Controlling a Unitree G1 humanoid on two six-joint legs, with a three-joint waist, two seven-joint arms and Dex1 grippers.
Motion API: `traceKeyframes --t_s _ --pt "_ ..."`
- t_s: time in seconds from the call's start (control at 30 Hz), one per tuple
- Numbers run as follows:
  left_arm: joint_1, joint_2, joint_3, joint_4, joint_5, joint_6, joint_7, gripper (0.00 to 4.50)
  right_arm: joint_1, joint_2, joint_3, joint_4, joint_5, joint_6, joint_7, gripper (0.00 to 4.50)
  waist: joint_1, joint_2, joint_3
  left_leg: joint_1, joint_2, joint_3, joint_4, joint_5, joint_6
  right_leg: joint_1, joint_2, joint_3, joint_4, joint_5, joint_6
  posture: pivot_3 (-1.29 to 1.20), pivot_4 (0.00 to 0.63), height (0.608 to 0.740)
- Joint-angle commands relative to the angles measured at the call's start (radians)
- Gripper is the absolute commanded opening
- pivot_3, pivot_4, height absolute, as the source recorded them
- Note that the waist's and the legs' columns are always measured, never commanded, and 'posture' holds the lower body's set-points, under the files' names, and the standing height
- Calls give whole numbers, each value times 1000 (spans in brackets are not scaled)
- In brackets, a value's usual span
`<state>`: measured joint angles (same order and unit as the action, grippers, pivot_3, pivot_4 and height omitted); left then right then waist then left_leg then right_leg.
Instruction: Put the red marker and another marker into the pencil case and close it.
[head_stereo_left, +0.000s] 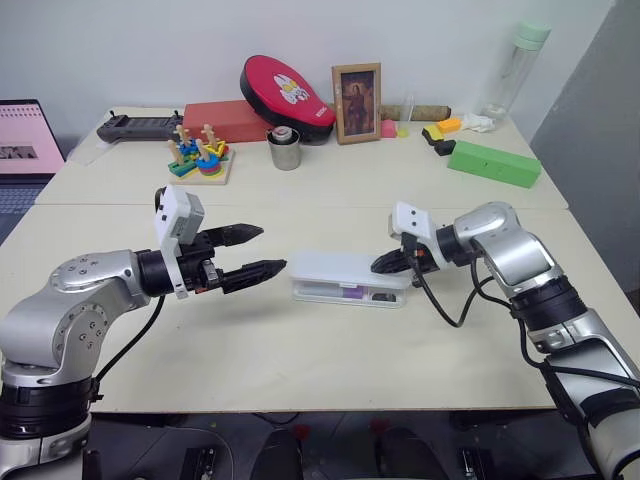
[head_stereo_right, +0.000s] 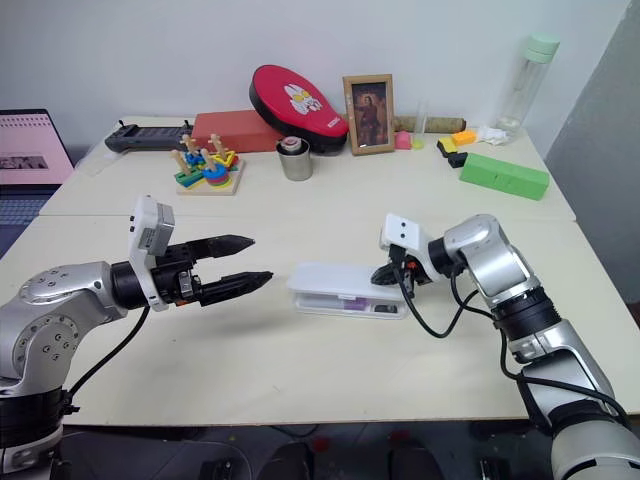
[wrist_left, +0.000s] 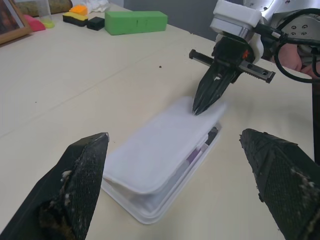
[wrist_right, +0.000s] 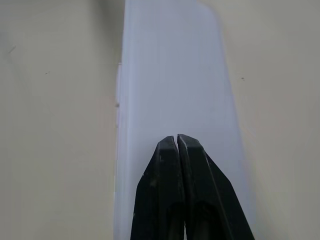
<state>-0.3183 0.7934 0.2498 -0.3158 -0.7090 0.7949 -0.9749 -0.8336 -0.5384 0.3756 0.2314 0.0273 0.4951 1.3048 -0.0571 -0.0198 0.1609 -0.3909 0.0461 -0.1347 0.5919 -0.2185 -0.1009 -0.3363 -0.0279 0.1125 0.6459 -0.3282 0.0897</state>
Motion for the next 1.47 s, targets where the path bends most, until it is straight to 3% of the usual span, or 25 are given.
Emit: traceKeyframes --t_s 0.03,0.27,0.43,0.63,0.67,0.97,1.27,1.47 --pt "-3 24 2 -30 -9 -26 -16 4500 33 7 59 40 -64 -38 -44 39 0 -1 0 1 0 0 0 0 0 0 0 0 0 0 0 0 150 740" --pt "2 32 -10 -30 0 -31 -13 4500 67 21 96 111 -113 -82 -94 39 -1 -3 -2 11 1 0 0 0 0 4 0 0 0 0 0 0 150 740" --pt "-1 24 -16 -11 25 -39 22 4500 58 41 -5 41 -10 -10 -87 39 0 -3 -2 11 1 0 1 2 -3 4 1 1 0 -1 6 0 150 740" --pt "-21 17 -28 51 87 -68 75 4500 46 24 -145 -27 92 45 -121 39 0 0 0 6 1 1 0 3 -3 2 1 2 0 2 2 0 150 740" --pt "-23 15 -25 62 95 -77 81 4500 46 13 -164 -35 103 59 -126 414 0 0 0 4 1 0 -1 3 -3 1 1 1 1 2 2 0 150 740" --pt "-45 56 -9 258 204 -197 81 4500 120 -162 -324 -71 142 128 -196 2374 4 0 0 -1 1 1 -3 2 -3 -2 0 0 -2 2 -1 0 150 740" --pt "-55 84 -15 360 262 -253 50 4500 181 -225 -391 -121 180 184 -250 4439 -1 0 0 -1 1 1 -2 2 -3 -2 0 0 -1 2 0 0 150 740" --pt "-66 87 -10 386 267 -249 43 4500 199 -243 -396 -130 197 191 -259 4475 1 0 0 -1 1 1 -2 2 -3 -2 0 0 -2 2 0 0 150 740"
